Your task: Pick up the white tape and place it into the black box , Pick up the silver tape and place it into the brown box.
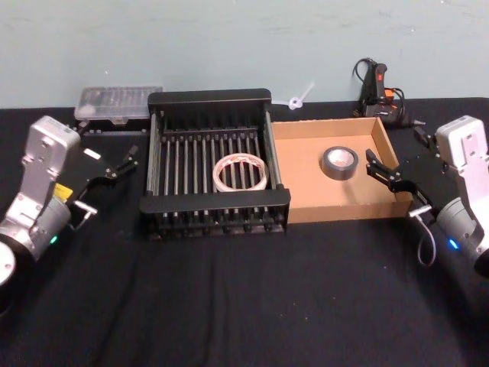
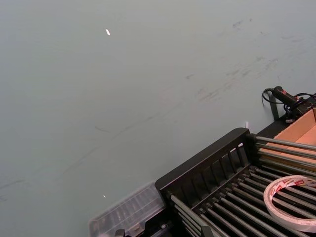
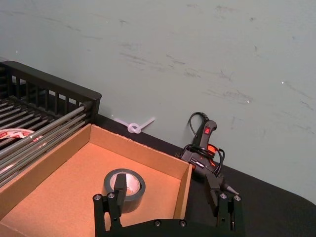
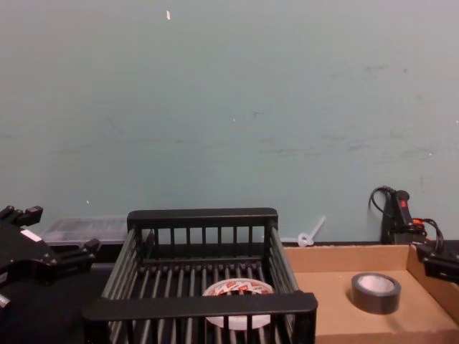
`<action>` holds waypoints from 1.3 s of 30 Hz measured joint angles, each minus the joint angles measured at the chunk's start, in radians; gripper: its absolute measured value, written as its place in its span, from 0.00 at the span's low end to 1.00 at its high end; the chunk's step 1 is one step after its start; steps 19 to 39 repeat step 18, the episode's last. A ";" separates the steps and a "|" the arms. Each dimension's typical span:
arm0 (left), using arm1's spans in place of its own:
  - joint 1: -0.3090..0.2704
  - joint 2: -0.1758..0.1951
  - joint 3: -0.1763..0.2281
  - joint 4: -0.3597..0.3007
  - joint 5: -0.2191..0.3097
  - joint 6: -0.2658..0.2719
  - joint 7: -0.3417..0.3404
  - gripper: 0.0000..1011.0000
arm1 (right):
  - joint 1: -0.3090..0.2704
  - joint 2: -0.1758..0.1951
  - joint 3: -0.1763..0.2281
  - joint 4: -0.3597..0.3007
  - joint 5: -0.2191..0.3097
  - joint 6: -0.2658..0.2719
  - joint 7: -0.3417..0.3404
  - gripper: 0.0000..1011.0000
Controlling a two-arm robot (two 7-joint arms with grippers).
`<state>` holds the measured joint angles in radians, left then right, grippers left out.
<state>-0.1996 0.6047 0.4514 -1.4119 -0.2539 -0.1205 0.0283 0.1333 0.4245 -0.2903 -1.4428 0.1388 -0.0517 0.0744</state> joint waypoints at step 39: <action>0.000 0.000 0.000 0.000 0.000 0.000 0.000 0.99 | 0.000 0.000 0.000 0.000 0.000 0.000 0.000 0.99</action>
